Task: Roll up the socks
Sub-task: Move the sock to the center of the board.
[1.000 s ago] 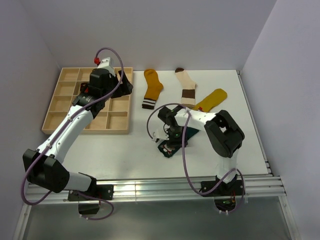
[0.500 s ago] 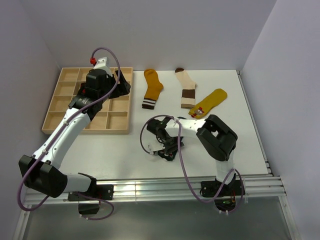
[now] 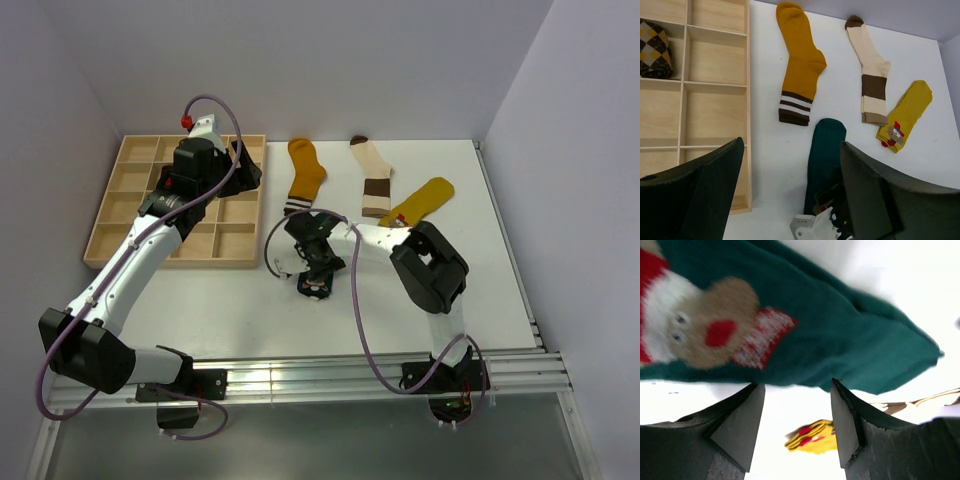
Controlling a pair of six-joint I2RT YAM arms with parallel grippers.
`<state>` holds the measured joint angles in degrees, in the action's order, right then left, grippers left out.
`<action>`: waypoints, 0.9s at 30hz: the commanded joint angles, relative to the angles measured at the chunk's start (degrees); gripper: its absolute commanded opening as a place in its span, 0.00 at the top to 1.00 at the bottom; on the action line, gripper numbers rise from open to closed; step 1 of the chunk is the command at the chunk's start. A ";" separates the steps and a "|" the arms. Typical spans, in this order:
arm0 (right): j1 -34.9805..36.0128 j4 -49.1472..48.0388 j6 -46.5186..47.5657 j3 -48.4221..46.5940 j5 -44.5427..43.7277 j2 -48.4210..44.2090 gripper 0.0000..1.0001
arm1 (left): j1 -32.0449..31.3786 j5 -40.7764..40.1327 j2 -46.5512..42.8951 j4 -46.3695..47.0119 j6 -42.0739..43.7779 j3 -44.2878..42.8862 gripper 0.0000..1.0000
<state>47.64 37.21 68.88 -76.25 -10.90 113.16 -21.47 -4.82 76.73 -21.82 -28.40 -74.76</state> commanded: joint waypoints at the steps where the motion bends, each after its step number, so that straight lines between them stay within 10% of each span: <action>1: -2.36 1.78 -5.93 -6.10 9.28 -2.05 0.37 | -0.32 0.42 0.17 2.22 -0.60 0.06 0.17; 14: -9.93 9.55 -22.99 1.95 29.14 -19.64 0.36 | -0.32 1.66 -0.97 2.40 -0.77 -2.05 0.17; 27: -2.03 -16.36 -38.28 19.29 29.97 -27.83 0.35 | -0.24 -0.81 -2.81 2.49 -1.13 -4.43 0.16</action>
<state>44.62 31.33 36.40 -56.88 19.07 87.48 -21.47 -4.67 76.44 -21.50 -28.82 -77.10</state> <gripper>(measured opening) 0.645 0.840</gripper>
